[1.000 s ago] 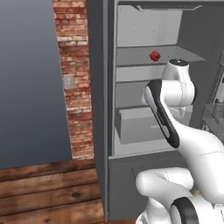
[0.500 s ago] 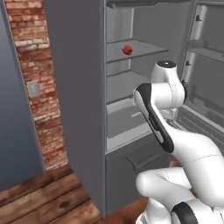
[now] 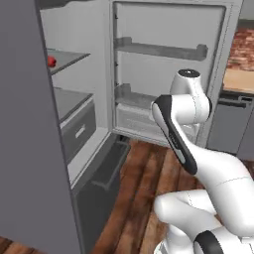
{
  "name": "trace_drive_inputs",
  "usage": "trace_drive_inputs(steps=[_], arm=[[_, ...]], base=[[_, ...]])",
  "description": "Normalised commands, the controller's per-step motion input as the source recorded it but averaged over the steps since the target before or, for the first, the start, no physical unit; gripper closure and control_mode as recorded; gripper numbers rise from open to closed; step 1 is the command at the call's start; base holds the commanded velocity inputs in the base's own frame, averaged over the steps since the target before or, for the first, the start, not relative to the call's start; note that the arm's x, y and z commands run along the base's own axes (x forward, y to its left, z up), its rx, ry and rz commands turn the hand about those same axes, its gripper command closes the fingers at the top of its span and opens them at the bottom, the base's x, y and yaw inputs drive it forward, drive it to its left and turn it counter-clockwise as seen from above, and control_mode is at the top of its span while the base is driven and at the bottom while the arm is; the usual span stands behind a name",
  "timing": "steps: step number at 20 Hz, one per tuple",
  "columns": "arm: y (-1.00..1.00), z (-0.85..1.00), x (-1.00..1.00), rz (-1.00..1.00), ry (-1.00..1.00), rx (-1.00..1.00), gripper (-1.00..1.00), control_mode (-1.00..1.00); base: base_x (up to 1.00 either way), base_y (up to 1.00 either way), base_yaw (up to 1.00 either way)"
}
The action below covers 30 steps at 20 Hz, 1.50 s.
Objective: Place the cold items (bell pepper and corn) from the fridge in one tupperware on the dining counter. Place the warm items (kebab skewer and hot dog) in the stove area in another tupperware.
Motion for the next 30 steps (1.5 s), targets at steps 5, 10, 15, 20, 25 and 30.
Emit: trace_drive_inputs(steps=[5,10,15,20,25,30], arm=[[0.0,0.0,0.0,0.0,0.0,0.0,1.0,1.0],[0.0,0.0,0.0,0.0,0.0,0.0,1.0,1.0],[0.0,0.0,0.0,0.0,0.0,0.0,1.0,1.0],[0.0,0.0,0.0,0.0,0.0,0.0,1.0,1.0],[0.0,0.0,0.0,0.0,0.0,0.0,1.0,1.0],[0.0,0.0,0.0,0.0,0.0,0.0,1.0,1.0]], base=[[-0.52,0.18,-1.0],[-0.21,-0.34,-1.0],[0.0,-0.96,-0.72],[0.0,-1.0,-0.36],[0.12,-1.0,-0.1],[0.24,-1.0,0.0]])
